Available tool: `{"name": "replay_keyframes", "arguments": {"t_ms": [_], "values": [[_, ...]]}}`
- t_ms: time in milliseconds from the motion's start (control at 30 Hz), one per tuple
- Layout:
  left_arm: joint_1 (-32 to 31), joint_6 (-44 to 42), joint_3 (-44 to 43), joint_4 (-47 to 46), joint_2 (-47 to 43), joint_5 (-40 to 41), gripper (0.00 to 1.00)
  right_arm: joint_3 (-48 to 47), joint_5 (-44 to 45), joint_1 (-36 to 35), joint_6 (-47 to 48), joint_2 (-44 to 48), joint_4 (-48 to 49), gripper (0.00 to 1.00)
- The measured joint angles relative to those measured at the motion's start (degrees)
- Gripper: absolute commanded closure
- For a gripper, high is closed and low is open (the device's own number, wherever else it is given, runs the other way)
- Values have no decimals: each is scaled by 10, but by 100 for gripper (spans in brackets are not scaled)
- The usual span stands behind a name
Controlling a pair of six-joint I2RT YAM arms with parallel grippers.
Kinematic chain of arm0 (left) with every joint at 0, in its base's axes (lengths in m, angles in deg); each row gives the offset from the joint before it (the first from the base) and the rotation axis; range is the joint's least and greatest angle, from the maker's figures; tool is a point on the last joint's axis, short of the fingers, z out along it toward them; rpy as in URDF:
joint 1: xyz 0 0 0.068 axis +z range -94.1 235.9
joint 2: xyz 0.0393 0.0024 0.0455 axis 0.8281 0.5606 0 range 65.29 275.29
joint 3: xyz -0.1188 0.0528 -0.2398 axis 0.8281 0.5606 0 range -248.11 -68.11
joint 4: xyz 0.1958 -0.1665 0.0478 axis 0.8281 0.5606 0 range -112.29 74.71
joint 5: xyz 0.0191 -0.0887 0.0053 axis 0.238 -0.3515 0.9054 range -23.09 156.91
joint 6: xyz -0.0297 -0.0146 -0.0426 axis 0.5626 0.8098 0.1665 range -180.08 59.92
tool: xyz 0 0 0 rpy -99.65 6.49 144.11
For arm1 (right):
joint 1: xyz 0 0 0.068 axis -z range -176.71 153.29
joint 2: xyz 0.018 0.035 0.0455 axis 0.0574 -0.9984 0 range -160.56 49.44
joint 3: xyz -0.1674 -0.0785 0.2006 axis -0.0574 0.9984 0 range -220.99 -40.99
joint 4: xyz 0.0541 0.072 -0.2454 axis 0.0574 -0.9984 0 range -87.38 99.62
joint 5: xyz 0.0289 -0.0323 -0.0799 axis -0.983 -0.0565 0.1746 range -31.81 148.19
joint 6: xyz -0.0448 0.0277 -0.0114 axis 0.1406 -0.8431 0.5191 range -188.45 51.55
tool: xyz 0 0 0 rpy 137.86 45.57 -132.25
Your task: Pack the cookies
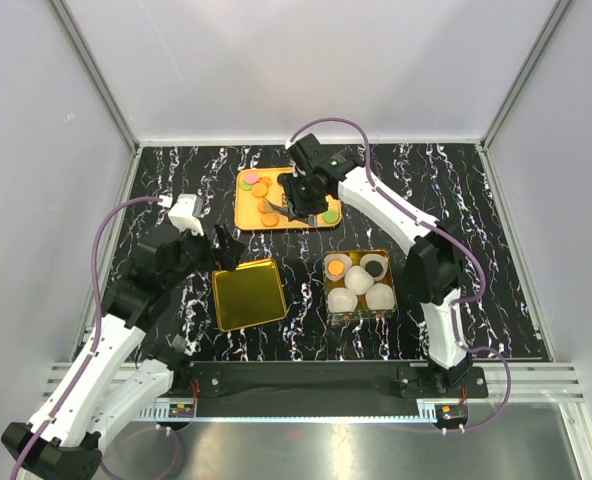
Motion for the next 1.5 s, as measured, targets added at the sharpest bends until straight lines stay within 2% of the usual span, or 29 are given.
{"name": "replay_keyframes", "arguments": {"t_ms": [267, 567, 967, 1300, 1500], "values": [[0, 0, 0, 0, -4, 0, 1, -61, 10, -27, 3, -50, -23, 46], [0, 0, 0, 0, -8, 0, 1, -65, 52, -45, 7, -64, -46, 45], [0, 0, 0, 0, -11, 0, 1, -83, 65, -56, 12, -79, -59, 45], [0, 0, 0, 0, -11, 0, 1, -84, 73, -65, 17, -84, -68, 47], [0, 0, 0, 0, -11, 0, 1, -84, 82, -65, 19, -84, -68, 53]]}}
